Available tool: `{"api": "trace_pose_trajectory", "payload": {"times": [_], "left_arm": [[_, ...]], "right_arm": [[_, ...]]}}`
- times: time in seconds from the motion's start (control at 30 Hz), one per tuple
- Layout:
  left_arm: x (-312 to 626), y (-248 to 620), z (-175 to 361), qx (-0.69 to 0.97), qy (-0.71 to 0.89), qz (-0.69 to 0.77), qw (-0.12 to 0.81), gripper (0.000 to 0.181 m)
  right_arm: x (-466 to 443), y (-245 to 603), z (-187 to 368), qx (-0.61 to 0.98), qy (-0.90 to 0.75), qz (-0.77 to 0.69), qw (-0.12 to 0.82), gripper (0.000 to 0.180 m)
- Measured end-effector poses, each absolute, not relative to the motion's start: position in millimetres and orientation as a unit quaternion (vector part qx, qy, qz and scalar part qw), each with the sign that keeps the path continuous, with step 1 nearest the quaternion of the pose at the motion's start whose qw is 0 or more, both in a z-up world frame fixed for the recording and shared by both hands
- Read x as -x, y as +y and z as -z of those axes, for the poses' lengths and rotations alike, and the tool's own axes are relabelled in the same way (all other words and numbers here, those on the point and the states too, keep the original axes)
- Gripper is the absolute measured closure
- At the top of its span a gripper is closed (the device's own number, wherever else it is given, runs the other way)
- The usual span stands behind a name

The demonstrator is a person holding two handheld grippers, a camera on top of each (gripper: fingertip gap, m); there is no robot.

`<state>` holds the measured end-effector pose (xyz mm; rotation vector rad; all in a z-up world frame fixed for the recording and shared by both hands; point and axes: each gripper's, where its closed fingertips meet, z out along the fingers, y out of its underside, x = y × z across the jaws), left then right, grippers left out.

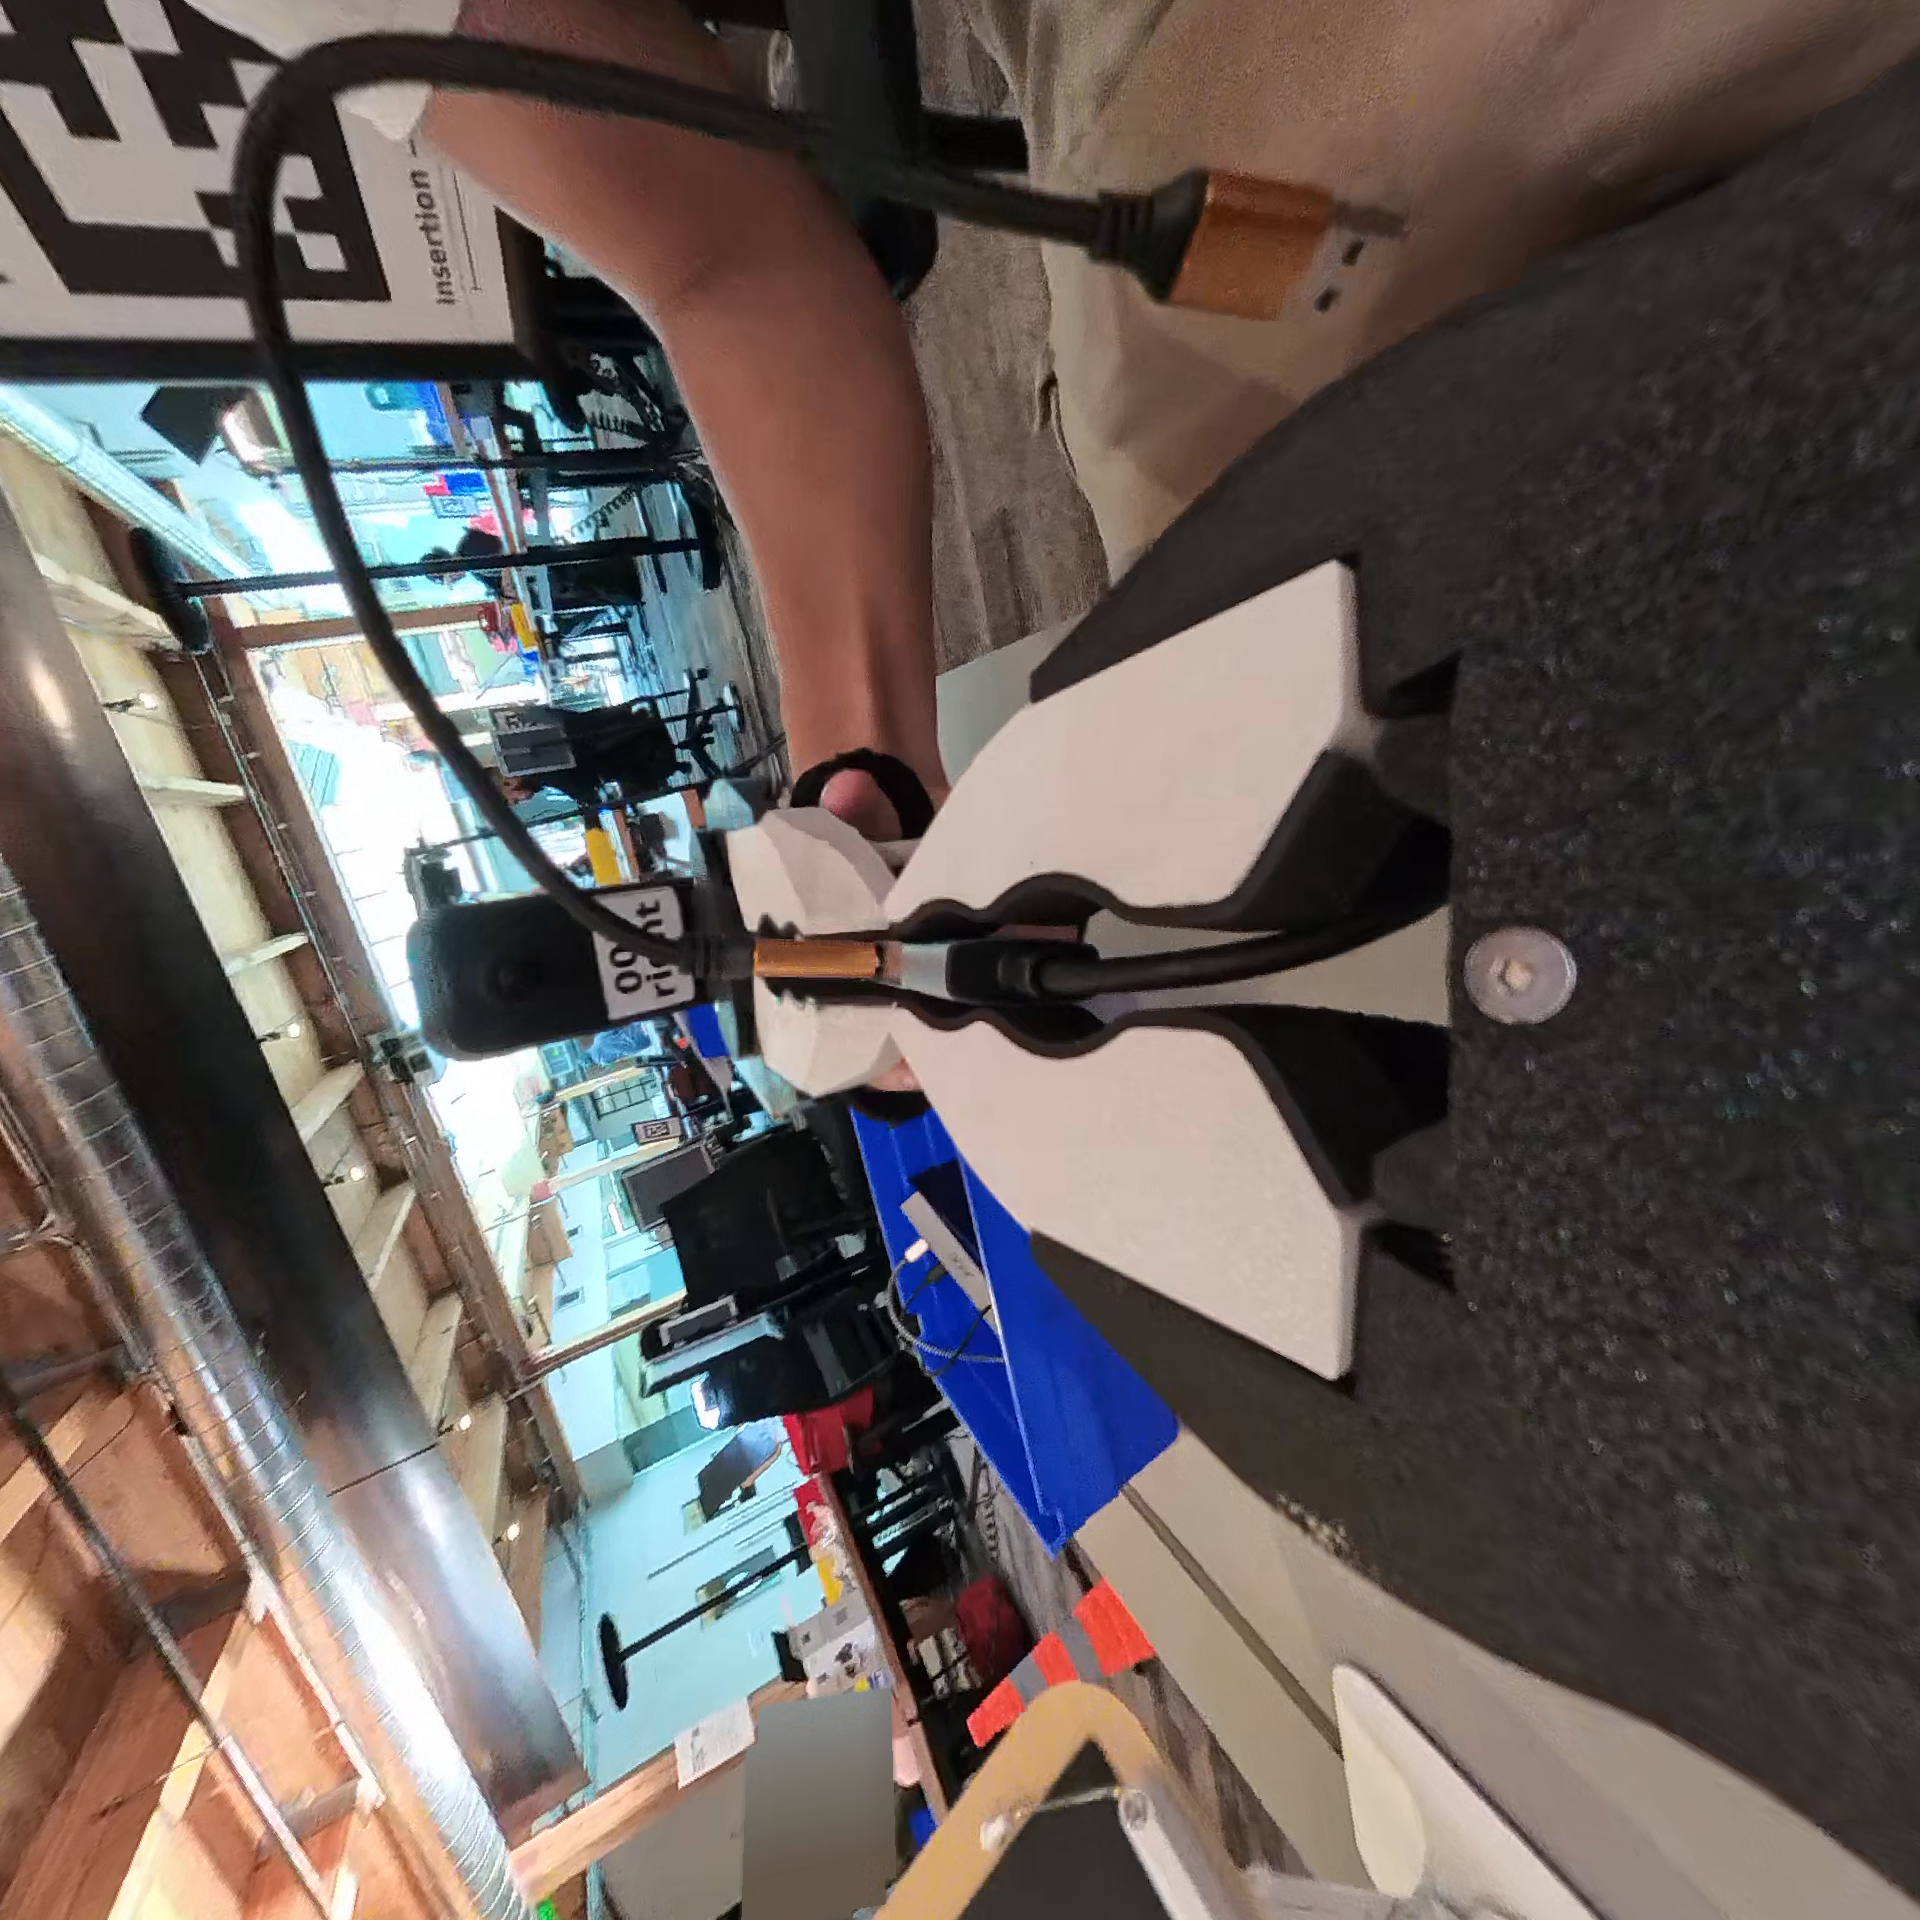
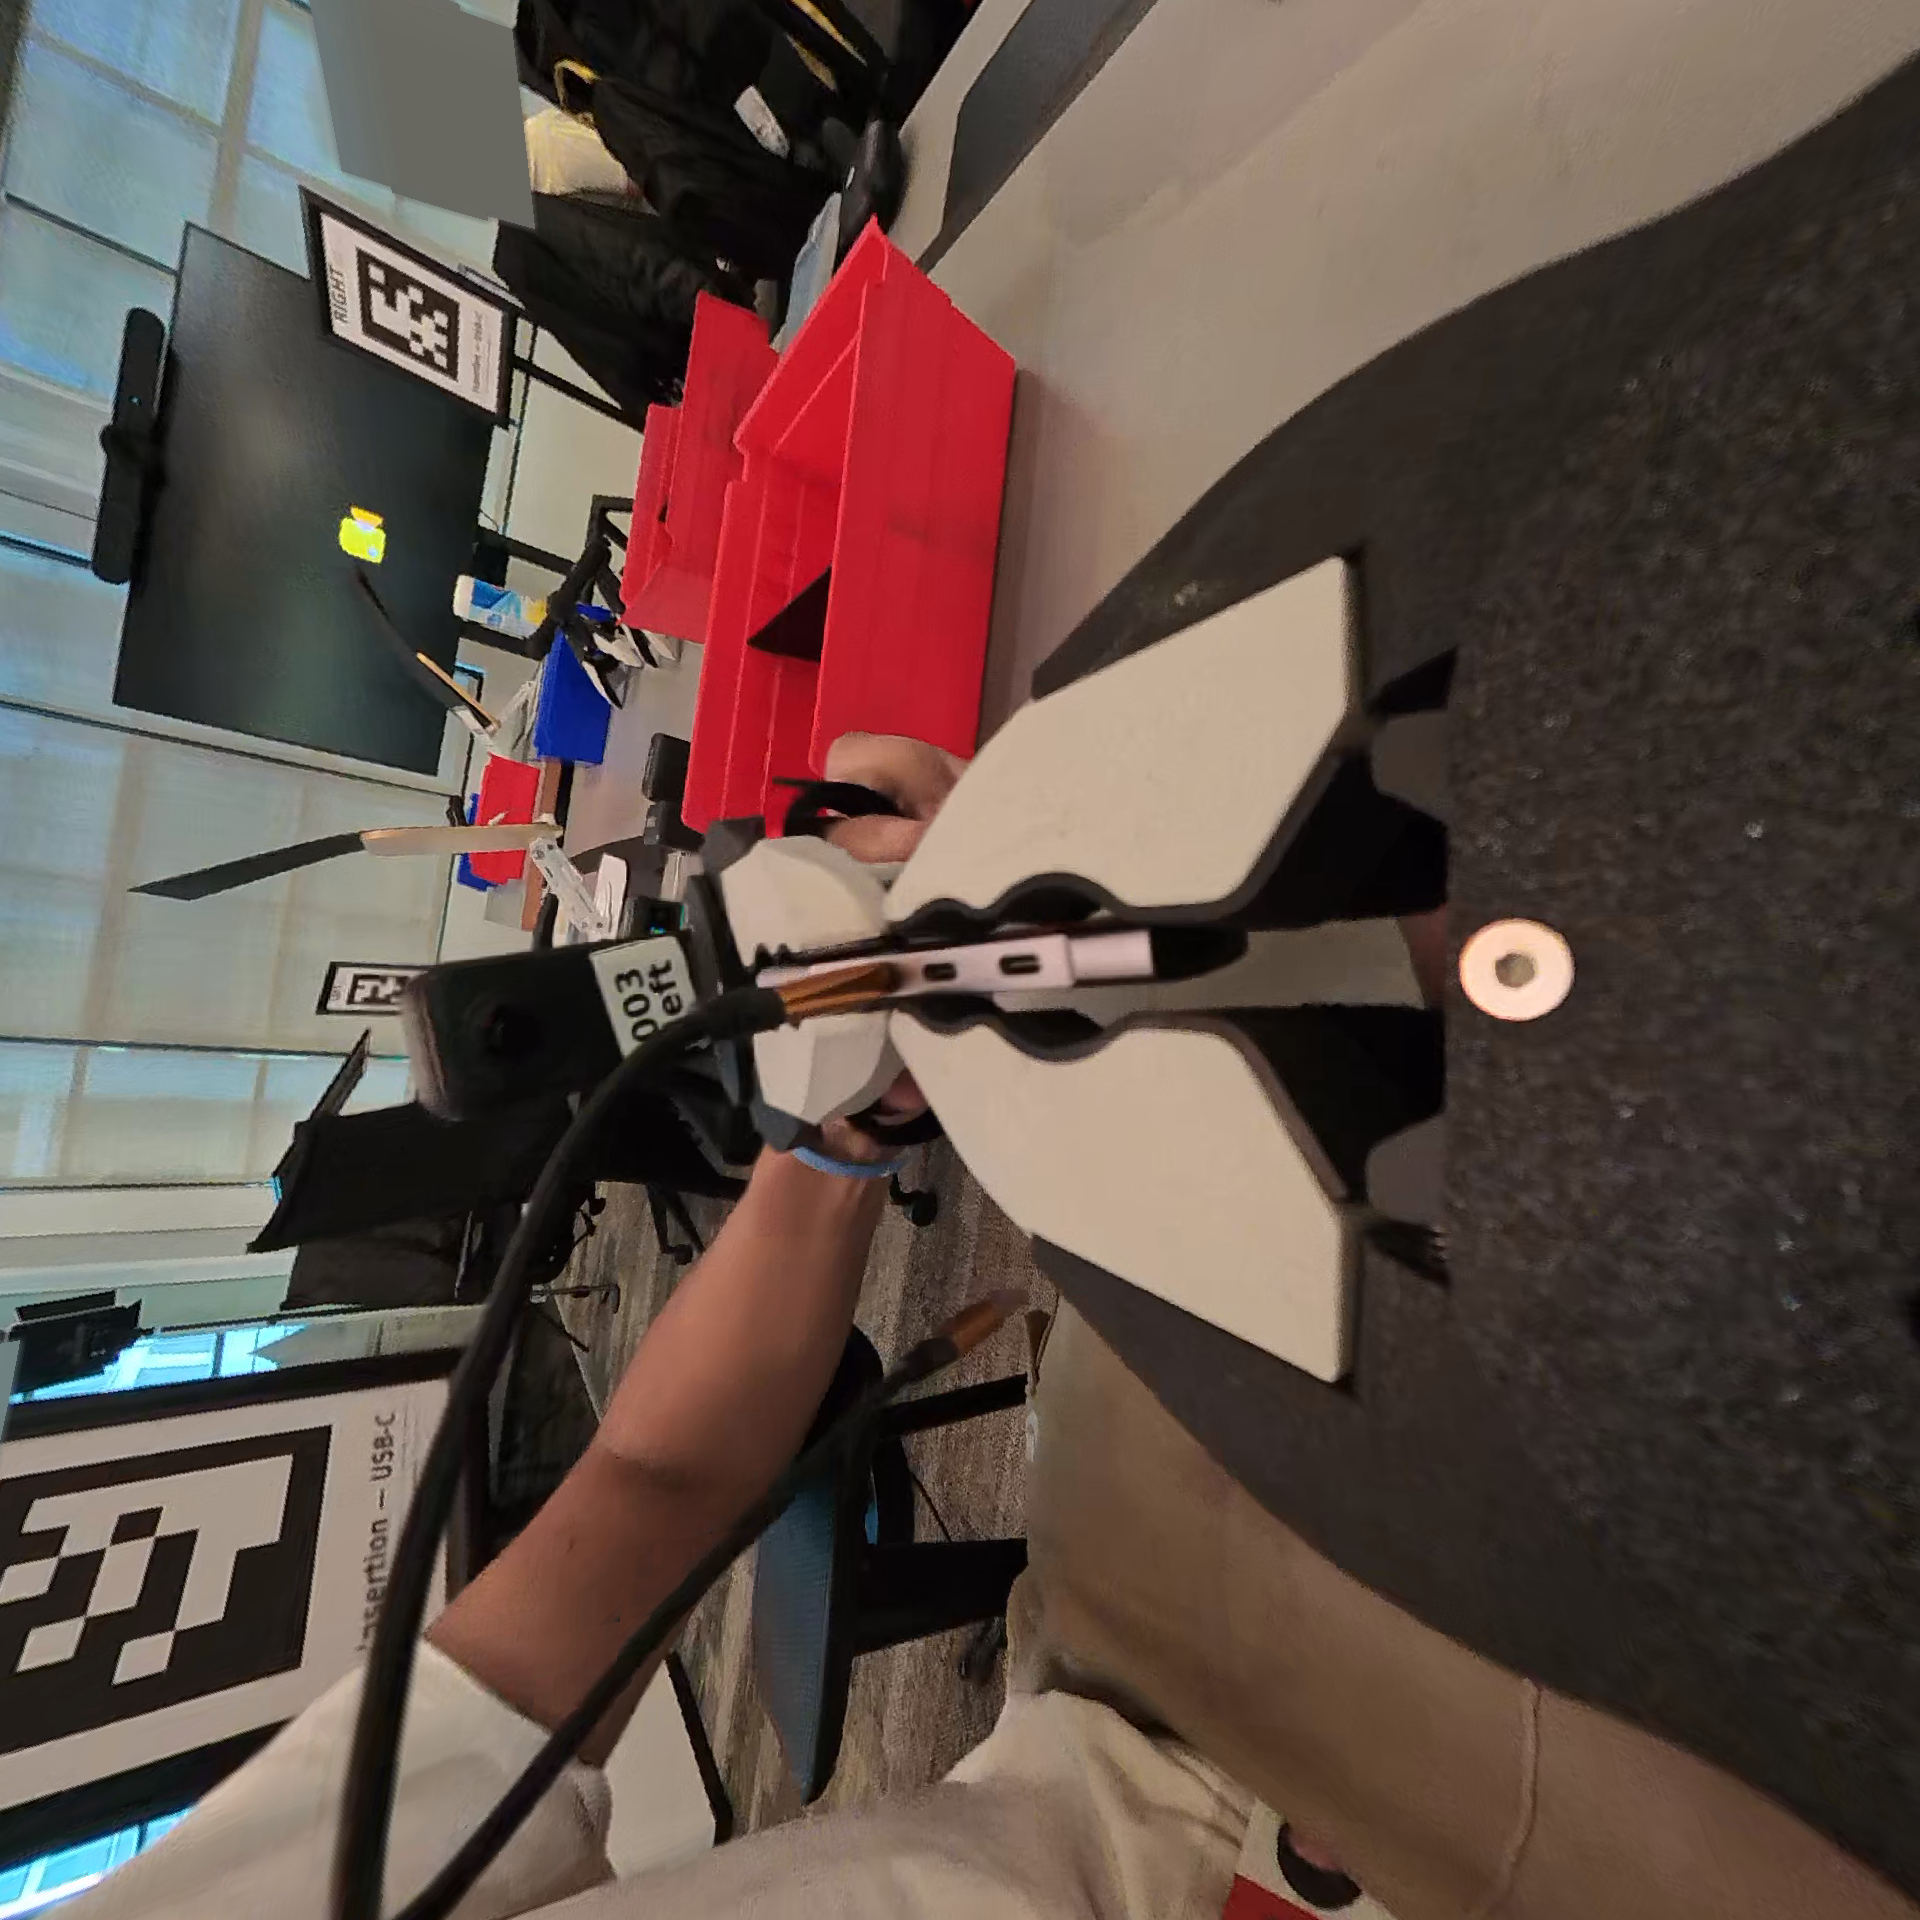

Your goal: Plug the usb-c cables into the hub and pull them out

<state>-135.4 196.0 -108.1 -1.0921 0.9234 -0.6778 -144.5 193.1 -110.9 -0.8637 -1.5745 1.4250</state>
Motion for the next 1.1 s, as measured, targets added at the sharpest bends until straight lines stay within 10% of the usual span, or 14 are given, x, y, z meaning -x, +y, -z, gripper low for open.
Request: {"api": "trace_pose_trajectory", "payload": {"times": [0.7, 1.1], "left_arm": [[143, 201, 101, 0.490, 0.377, 0.361, 0.698, 0.167], [293, 136, 84, 0.617, 0.127, 0.086, 0.772, 0.166]], "right_arm": [[145, 202, 111, 0.342, -0.647, -0.504, 0.459, 0.170], [194, 349, 121, 0.304, -0.695, 0.052, 0.650, 0.170]]}}
